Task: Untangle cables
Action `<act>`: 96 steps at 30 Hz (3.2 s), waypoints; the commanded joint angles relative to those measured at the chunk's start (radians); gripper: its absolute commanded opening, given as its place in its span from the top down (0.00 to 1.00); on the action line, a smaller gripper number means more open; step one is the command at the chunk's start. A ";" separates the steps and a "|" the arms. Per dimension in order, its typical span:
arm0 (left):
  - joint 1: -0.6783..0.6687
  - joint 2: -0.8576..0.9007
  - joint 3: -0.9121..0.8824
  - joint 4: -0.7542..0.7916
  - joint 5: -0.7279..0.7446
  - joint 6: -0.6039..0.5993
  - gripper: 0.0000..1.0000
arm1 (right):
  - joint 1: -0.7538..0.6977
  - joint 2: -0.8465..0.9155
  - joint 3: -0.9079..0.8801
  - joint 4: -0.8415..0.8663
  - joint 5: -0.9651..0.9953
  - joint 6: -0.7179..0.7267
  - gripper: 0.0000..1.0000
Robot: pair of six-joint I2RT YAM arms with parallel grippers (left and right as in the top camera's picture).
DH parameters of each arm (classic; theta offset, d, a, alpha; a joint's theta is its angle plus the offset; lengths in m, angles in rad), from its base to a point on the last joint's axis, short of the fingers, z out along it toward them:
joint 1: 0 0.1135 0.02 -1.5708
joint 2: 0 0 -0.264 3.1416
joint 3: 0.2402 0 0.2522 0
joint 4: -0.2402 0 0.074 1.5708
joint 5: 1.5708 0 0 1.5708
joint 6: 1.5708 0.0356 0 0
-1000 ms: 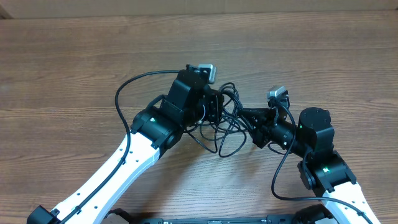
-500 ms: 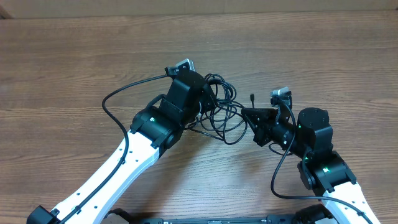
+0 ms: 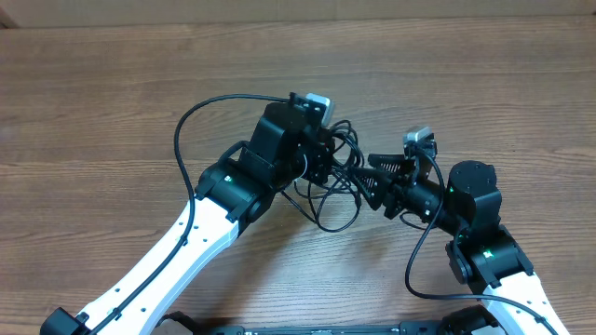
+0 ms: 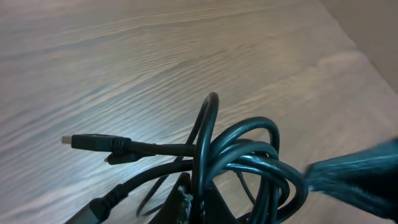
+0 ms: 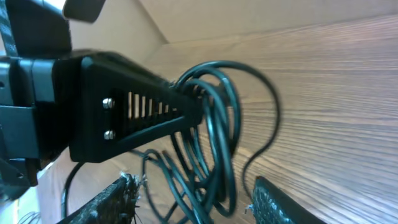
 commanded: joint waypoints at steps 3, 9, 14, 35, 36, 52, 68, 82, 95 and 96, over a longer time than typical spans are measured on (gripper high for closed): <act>0.002 -0.013 0.015 0.041 0.128 0.077 0.96 | 0.003 -0.009 0.007 0.010 -0.039 -0.006 0.53; -0.015 -0.013 0.015 0.054 0.128 0.049 0.96 | 0.004 -0.009 0.007 0.001 -0.039 -0.005 0.83; -0.022 -0.013 0.015 0.050 0.087 0.044 0.96 | 0.003 -0.009 0.007 0.003 -0.036 -0.005 0.96; -0.022 -0.013 0.015 -0.044 -0.267 -0.756 0.96 | 0.003 -0.009 0.007 -0.071 0.142 0.086 0.96; -0.022 -0.013 0.015 -0.043 -0.261 -0.729 0.96 | 0.003 -0.009 0.007 -0.076 0.145 0.085 0.96; -0.044 -0.013 0.015 -0.006 -0.167 -0.195 0.96 | 0.003 -0.038 0.009 -0.050 0.235 0.006 0.13; -0.188 -0.013 0.015 0.113 -0.311 -0.198 0.96 | 0.003 -0.080 0.009 -0.164 0.594 -0.004 0.08; -0.190 -0.013 0.015 0.076 -0.378 -0.198 0.96 | 0.003 -0.080 0.009 -0.156 0.575 -0.002 0.08; -0.193 -0.013 0.015 0.099 -0.318 -0.276 0.96 | 0.004 -0.080 0.009 -0.153 0.540 -0.032 0.08; -0.193 -0.013 0.015 0.104 -0.311 -0.276 0.96 | 0.004 -0.080 0.009 -0.154 0.540 -0.032 0.08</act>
